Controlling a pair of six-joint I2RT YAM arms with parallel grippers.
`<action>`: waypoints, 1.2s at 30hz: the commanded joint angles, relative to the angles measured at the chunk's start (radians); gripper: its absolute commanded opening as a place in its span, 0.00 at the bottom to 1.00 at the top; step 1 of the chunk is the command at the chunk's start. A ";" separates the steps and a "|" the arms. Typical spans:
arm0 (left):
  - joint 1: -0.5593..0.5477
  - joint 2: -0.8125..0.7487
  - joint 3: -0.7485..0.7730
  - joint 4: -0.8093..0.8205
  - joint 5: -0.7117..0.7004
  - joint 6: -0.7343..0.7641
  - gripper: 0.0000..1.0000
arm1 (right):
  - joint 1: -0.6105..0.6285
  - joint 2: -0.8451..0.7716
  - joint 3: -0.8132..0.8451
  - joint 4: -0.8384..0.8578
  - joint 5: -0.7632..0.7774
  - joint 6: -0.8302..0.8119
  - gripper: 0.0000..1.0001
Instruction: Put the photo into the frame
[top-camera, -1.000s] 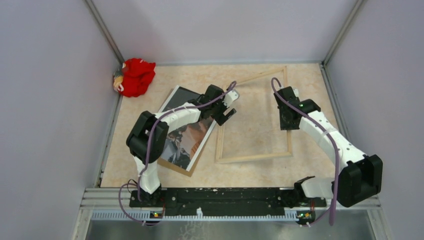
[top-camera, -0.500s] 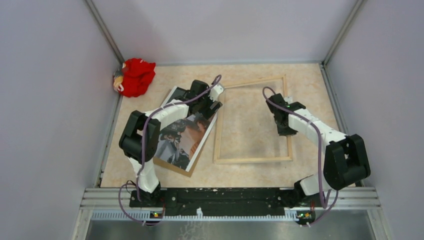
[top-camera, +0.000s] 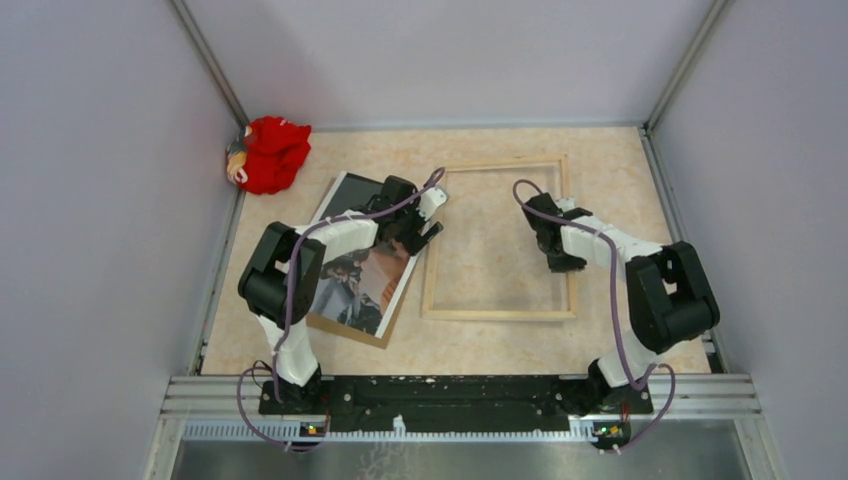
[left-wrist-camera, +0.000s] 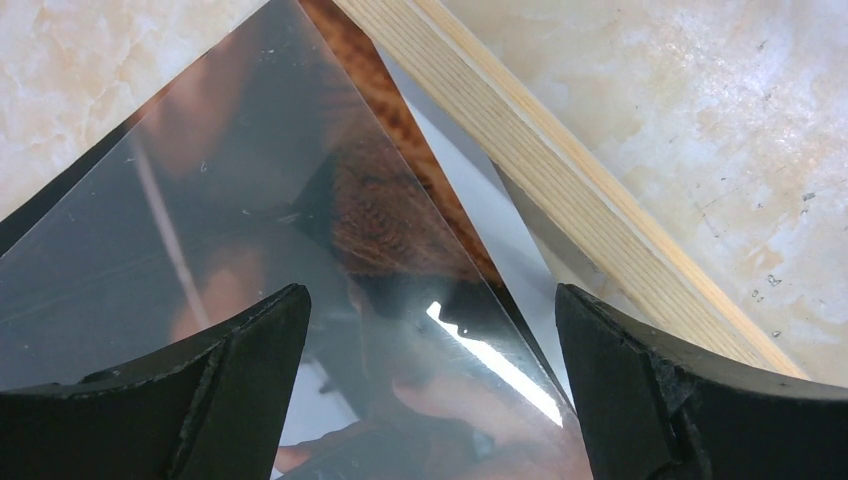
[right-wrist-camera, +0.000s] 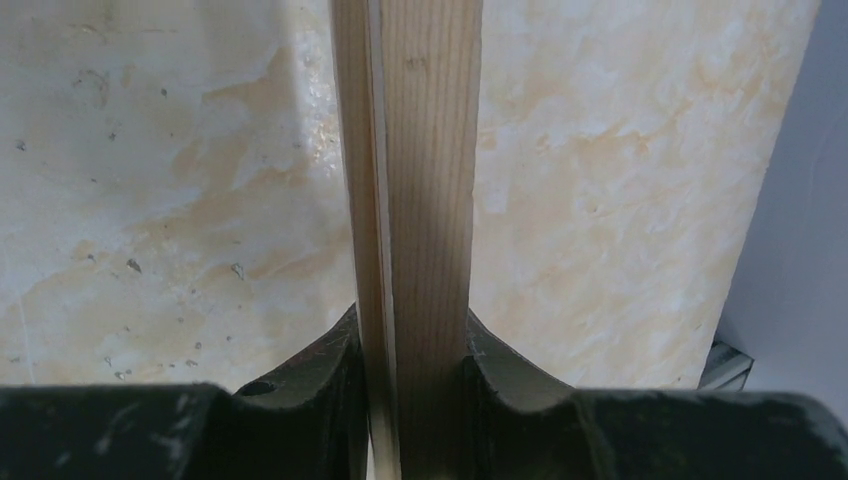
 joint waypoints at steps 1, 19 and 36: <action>0.003 -0.020 0.001 0.044 0.012 -0.006 0.99 | 0.004 0.058 0.011 0.044 0.084 0.003 0.23; 0.115 -0.035 0.075 -0.064 0.178 -0.033 0.98 | 0.018 -0.020 0.268 -0.113 -0.085 0.080 0.87; 0.434 -0.218 0.140 -0.298 0.351 -0.039 0.99 | 0.517 0.574 0.814 0.032 -0.121 0.373 0.89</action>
